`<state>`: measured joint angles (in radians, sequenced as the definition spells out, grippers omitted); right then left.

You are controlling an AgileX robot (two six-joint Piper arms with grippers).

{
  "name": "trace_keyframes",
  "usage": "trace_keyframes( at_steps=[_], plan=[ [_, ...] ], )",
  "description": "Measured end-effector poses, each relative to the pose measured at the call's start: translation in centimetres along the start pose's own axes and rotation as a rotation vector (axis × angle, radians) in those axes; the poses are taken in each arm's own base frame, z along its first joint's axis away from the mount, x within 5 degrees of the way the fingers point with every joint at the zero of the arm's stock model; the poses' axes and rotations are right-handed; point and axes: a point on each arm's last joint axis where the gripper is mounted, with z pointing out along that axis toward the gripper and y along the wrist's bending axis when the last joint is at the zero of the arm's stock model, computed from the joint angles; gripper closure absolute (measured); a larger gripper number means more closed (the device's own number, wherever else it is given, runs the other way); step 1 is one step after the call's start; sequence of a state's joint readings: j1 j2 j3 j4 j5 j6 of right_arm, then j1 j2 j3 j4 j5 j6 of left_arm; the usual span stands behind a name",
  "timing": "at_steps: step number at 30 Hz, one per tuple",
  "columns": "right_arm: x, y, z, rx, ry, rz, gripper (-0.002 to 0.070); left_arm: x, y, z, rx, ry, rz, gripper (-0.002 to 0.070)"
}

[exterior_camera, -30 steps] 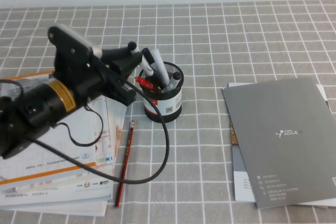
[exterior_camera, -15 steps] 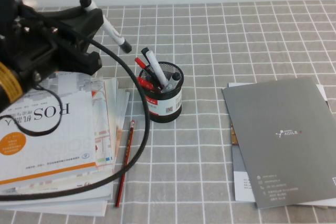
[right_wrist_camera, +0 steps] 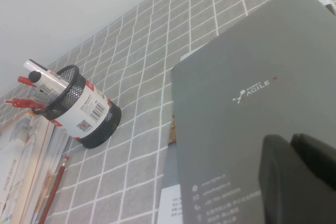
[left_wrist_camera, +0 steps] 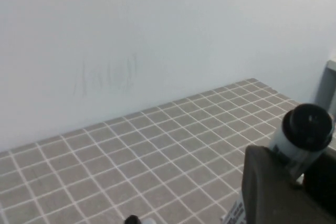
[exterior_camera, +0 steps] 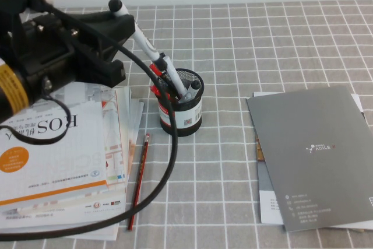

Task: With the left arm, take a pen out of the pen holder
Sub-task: 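Take a marker out of the pen holder and lay it on the table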

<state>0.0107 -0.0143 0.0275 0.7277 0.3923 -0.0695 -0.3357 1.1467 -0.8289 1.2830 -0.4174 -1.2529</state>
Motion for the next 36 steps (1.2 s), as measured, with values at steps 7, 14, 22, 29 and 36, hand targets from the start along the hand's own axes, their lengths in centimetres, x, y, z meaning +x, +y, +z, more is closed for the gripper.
trace_keyframes(
  at_steps=[7,14,22,29,36],
  plan=[
    [0.0,0.0,0.0,0.0,0.0,0.0,0.0689,1.0,-0.6,0.8,-0.201,0.108,0.139,0.0569],
    [0.0,0.0,0.0,0.0,0.0,0.0,0.0689,5.4,-3.1,2.4,-0.065,0.46,0.14,0.0569],
    [0.0,0.0,0.0,0.0,0.0,0.0,0.0689,7.6,-2.5,2.9,-0.115,0.718,-0.071,0.0569],
    [0.0,0.0,0.0,0.0,0.0,0.0,0.0689,7.6,-0.7,3.4,-0.267,0.771,-0.14,0.0569],
    [0.0,0.0,0.0,0.0,0.0,0.0,0.0689,7.5,-0.6,3.7,-0.281,0.833,-0.167,0.057]
  ],
)
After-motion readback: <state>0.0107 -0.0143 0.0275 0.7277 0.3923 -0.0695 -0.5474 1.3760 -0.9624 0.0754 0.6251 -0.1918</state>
